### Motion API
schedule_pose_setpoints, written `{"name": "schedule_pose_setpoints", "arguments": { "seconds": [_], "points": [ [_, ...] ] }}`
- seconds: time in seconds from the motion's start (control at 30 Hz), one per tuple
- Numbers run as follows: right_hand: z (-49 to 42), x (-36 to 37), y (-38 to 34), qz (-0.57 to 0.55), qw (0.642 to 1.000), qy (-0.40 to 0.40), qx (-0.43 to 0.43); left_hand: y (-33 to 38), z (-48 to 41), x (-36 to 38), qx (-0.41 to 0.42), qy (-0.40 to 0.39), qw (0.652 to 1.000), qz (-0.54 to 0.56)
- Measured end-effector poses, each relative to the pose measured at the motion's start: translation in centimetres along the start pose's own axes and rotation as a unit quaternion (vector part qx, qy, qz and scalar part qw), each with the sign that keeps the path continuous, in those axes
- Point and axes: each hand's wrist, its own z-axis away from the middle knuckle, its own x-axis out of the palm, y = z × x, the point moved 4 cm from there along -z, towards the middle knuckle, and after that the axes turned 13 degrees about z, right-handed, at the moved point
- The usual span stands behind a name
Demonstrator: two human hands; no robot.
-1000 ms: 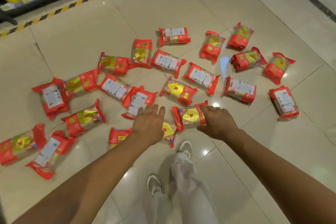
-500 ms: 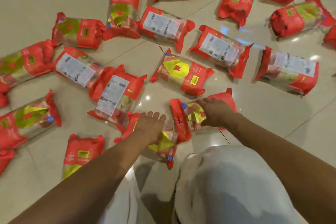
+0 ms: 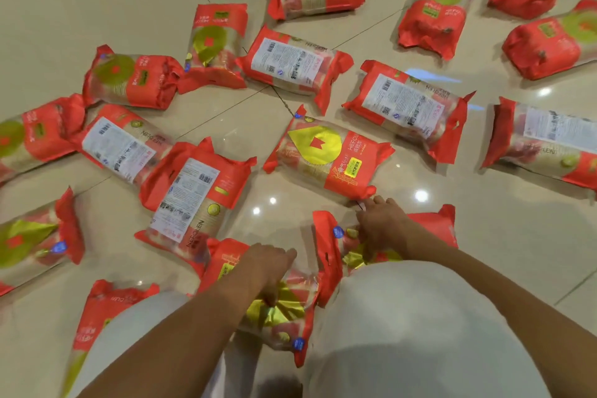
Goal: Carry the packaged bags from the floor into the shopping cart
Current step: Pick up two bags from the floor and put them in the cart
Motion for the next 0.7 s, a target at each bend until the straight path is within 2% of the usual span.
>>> {"name": "schedule_pose_setpoints", "arguments": {
  "seconds": [0.17,0.27,0.33,0.4,0.53,0.6,0.7],
  "points": [
    [5.0,0.8,0.7,-0.162,0.985,-0.018,0.050,-1.2,3.9,-1.1,-0.027,0.086,0.992,0.090],
    [10.0,-2.9,3.0,-0.290,0.948,0.014,0.132,-2.0,9.0,-3.7,-0.081,0.183,0.953,0.229],
    [14.3,-7.4,4.6,-0.385,0.903,0.059,0.184,-1.9,14.0,-6.1,-0.126,0.256,0.894,0.345],
    [19.2,-13.4,5.5,-0.440,0.865,0.122,0.210,-1.5,20.1,-9.1,-0.161,0.321,0.813,0.458],
    [30.9,-28.1,5.7,-0.459,0.834,0.213,0.221,-0.4,35.3,-17.3,-0.183,0.418,0.664,0.593],
    [37.2,-35.6,5.4,-0.469,0.822,0.238,0.218,0.1,43.8,-21.6,-0.178,0.459,0.615,0.616],
    [47.0,-46.5,4.5,-0.482,0.806,0.271,0.213,0.9,57.0,-27.2,-0.173,0.506,0.571,0.623]
  ]
}}
